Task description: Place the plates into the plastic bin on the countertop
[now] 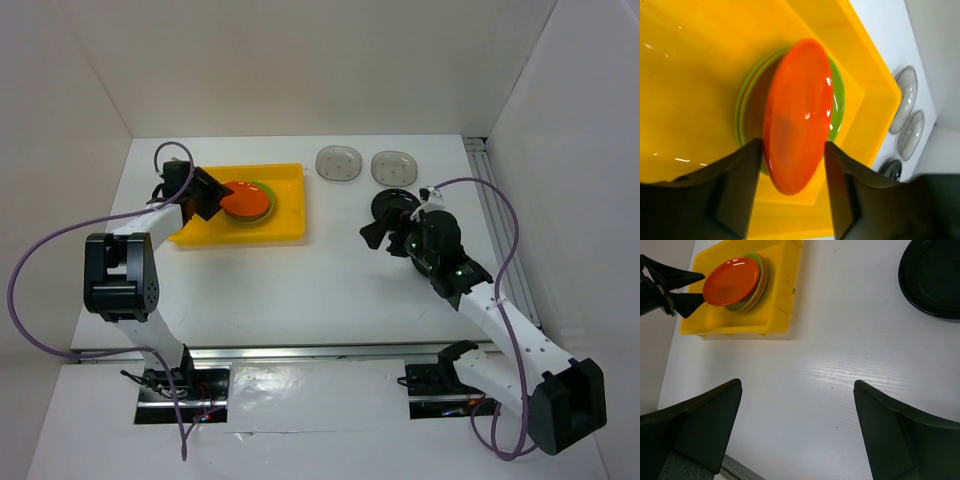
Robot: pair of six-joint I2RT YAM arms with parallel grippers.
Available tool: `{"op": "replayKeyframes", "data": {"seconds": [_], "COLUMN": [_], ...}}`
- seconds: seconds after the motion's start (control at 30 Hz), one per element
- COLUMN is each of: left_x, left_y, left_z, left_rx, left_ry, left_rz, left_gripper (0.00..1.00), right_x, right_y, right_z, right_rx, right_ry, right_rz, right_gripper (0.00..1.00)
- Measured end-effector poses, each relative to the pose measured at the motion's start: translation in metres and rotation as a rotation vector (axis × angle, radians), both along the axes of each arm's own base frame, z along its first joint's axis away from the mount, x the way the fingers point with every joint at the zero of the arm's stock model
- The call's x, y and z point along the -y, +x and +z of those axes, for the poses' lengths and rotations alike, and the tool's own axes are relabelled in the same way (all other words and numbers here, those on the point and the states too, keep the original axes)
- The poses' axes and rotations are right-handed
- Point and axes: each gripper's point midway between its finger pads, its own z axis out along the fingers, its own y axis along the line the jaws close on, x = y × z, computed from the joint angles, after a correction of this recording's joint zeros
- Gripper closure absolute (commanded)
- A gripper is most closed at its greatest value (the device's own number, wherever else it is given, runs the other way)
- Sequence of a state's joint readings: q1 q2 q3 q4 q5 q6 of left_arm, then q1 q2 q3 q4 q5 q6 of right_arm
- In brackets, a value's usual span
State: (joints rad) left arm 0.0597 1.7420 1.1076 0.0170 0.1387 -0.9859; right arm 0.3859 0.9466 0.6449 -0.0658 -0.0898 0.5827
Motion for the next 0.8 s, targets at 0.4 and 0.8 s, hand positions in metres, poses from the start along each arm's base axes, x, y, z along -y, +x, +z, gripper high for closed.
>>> {"op": "replayKeyframes", "data": {"seconds": [0.4,0.8], "left_x": [0.059,0.296], "left_y": [-0.032,-0.077], "left_z": [0.129,0.101], "left_rx": [0.250,0.324], "left_ry": [0.016,-0.026], "left_rz": [-0.138,-0.659], "left_gripper": [0.00,0.01], "right_x": [0.007,0.083], "right_y": [-0.003,-0.032], "right_z": [0.012,0.119], "right_rx": [0.018,0.168], "right_ry": [-0.003,0.016], "right_rz": [-0.029,-0.385], "right_gripper": [0.00,0.00]}}
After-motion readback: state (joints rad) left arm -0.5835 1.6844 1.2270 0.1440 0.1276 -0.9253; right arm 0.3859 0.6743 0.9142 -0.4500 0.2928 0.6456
